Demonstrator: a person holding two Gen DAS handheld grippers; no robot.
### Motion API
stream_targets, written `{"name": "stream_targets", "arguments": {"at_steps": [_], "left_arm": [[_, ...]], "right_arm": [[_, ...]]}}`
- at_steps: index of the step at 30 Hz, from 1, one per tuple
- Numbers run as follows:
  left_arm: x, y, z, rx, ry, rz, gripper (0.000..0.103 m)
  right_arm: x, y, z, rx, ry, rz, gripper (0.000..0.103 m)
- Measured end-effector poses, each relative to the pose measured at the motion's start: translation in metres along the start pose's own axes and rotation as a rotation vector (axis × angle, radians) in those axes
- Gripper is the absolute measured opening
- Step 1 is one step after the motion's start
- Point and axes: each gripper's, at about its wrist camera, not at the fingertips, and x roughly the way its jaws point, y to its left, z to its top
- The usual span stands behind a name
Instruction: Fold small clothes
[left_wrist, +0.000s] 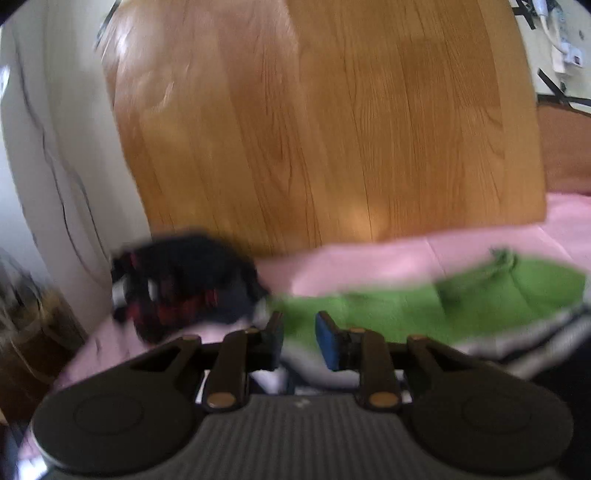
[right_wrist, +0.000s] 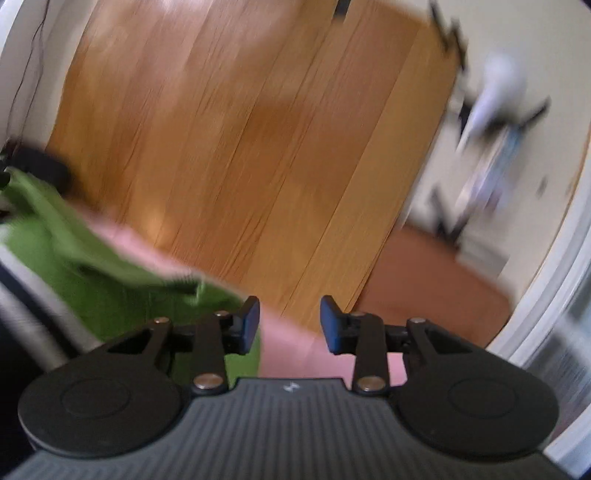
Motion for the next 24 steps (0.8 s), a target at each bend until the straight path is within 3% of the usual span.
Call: {"name": "stream_targets", "arguments": {"at_steps": [2,4,6,8,10,11,12,13,15,16,18,19,20,21,23,24], "left_arm": [[-0.008,0.011,-0.026,-0.026,0.026,-0.046,0.029],[-0.017,0.017,-0.046,-0.05,0.043,-0.099,0.035],[-0.022,0.018,-0.057,-0.047,0.045,-0.129,0.042],[-0.029,0.015,-0.063,-0.023,0.035,-0.141,0.046],[-0.035,0.011,-0.064,0.002,0.025,-0.141,0.048],[-0.035,0.01,-0.067,0.006,0.024,-0.142,0.049],[-0.035,0.008,-0.069,0.008,0.027,-0.147,0.049],[-0.035,0.007,-0.07,0.007,0.033,-0.153,0.049],[-0.032,0.009,-0.073,0.006,0.039,-0.156,0.049],[-0.032,0.008,-0.074,0.003,0.039,-0.155,0.049],[-0.036,0.005,-0.075,-0.011,0.034,-0.153,0.049],[-0.038,0.006,-0.075,-0.02,0.03,-0.158,0.05],[-0.04,0.006,-0.076,-0.027,0.025,-0.163,0.053],[-0.042,0.007,-0.078,-0.03,0.019,-0.17,0.054],[-0.041,0.006,-0.083,-0.032,0.019,-0.174,0.06],[-0.039,0.003,-0.086,-0.032,0.031,-0.172,0.06]], "right_arm": [[-0.014,-0.011,-0.024,0.096,0.041,0.083,0.048],[-0.024,-0.02,-0.044,0.175,0.093,0.162,0.064],[-0.03,-0.017,-0.06,0.182,0.134,0.177,0.085],[-0.024,-0.018,-0.075,0.204,0.195,0.175,0.085],[-0.019,-0.025,-0.093,0.29,0.281,0.22,0.081],[-0.014,-0.026,-0.098,0.335,0.326,0.262,0.055],[-0.013,-0.027,-0.105,0.357,0.353,0.281,0.009],[-0.011,-0.026,-0.104,0.359,0.362,0.267,0.006],[-0.015,-0.026,-0.095,0.282,0.311,0.144,0.002],[-0.014,-0.031,-0.087,0.235,0.273,0.051,0.002],[-0.004,-0.047,-0.074,0.118,0.213,-0.22,0.002],[0.001,-0.06,-0.069,0.136,0.215,-0.294,0.003],[0.004,-0.079,-0.063,0.236,0.237,-0.28,0.003],[0.005,-0.092,-0.059,0.334,0.252,-0.207,0.008],[0.008,-0.098,-0.053,0.487,0.249,0.014,0.012],[0.009,-0.09,-0.053,0.495,0.239,0.074,0.031]]}}
